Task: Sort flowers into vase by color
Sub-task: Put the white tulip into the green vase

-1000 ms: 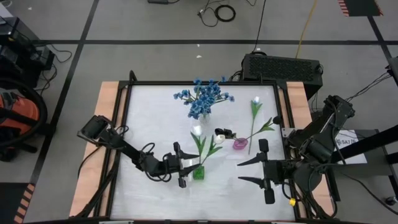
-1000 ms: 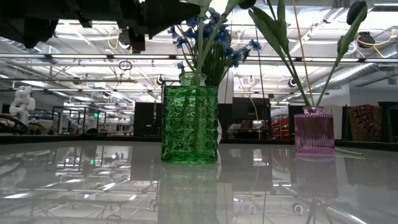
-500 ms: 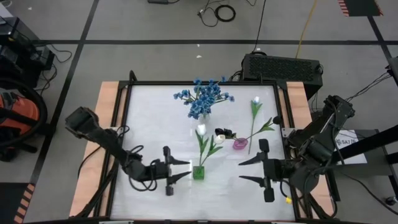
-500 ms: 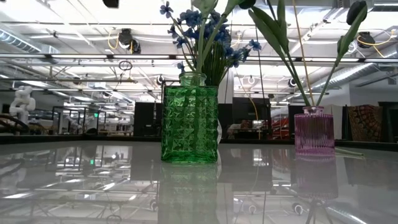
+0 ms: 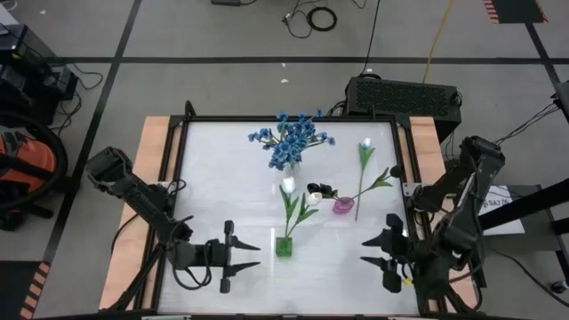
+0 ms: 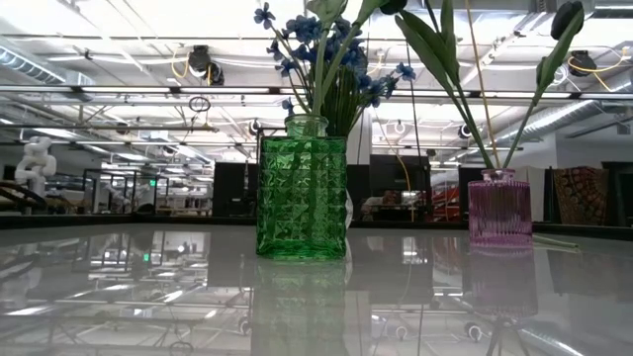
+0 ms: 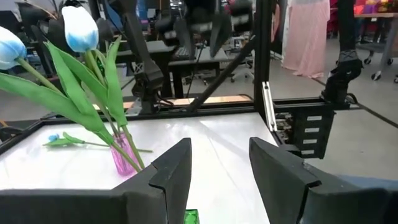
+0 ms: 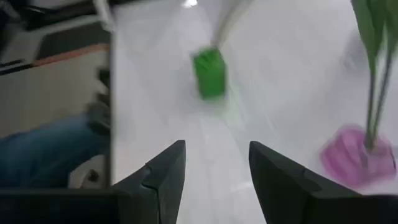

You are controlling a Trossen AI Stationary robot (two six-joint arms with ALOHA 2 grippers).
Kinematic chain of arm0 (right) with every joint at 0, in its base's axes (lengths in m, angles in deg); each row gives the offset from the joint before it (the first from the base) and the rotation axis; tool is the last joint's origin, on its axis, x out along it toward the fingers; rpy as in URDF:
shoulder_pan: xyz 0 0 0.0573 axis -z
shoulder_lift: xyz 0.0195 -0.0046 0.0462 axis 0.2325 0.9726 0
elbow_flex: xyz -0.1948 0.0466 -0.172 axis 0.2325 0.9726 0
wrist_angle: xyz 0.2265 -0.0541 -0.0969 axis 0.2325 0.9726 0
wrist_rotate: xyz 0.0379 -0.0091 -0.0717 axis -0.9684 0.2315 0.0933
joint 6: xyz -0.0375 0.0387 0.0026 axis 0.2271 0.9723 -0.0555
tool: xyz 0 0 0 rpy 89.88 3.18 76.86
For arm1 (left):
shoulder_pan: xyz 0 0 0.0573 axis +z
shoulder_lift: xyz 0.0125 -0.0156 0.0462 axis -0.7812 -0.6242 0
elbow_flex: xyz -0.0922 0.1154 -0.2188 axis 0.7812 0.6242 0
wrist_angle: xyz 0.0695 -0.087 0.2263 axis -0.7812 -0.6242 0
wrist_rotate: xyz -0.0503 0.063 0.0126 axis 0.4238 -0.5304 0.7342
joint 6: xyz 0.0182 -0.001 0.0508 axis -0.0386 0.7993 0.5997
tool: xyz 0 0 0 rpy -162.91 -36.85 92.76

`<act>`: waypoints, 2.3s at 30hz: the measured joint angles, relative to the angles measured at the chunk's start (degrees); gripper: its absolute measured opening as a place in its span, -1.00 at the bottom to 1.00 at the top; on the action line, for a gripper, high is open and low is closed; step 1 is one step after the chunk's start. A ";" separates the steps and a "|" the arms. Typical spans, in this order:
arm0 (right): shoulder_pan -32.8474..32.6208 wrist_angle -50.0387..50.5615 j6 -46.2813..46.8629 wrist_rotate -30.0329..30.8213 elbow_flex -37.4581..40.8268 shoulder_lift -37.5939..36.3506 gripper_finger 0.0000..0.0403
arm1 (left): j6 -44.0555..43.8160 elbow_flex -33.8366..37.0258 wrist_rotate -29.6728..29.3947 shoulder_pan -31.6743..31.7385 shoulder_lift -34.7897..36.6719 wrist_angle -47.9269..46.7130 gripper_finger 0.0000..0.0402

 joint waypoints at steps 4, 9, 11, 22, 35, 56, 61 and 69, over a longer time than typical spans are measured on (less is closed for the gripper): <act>0.78 0.08 10.39 -0.10 9.10 -0.01 -0.16 | 0.37 0.00 0.00 0.19 -0.01 0.04 -0.16; 2.27 -1.49 25.01 -1.50 20.88 0.01 -0.16 | 0.40 0.00 0.00 0.66 -0.01 -0.48 -0.16; 2.69 -4.69 29.82 -1.27 25.21 -0.01 -0.16 | 0.40 0.00 0.00 0.95 0.01 -0.77 -0.16; 8.96 -14.76 35.27 -0.06 38.14 -0.01 -0.16 | 0.40 0.00 0.00 1.62 -0.01 -1.12 -0.16; 15.24 -17.14 32.40 -1.90 38.41 9.34 -0.16 | 0.33 0.00 0.02 1.62 -0.01 -2.45 -0.16; 14.56 -18.16 32.10 -3.66 38.17 14.97 -0.93 | -1.16 0.02 0.07 1.62 -0.01 -4.07 -0.16; 11.92 -15.77 34.27 -5.94 37.12 14.39 -0.95 | -1.53 0.02 0.07 1.62 -0.01 -4.47 -0.16; 7.40 0.81 41.50 -17.72 30.50 12.63 -0.99 | -2.69 0.04 0.09 1.62 -0.03 -5.38 -0.16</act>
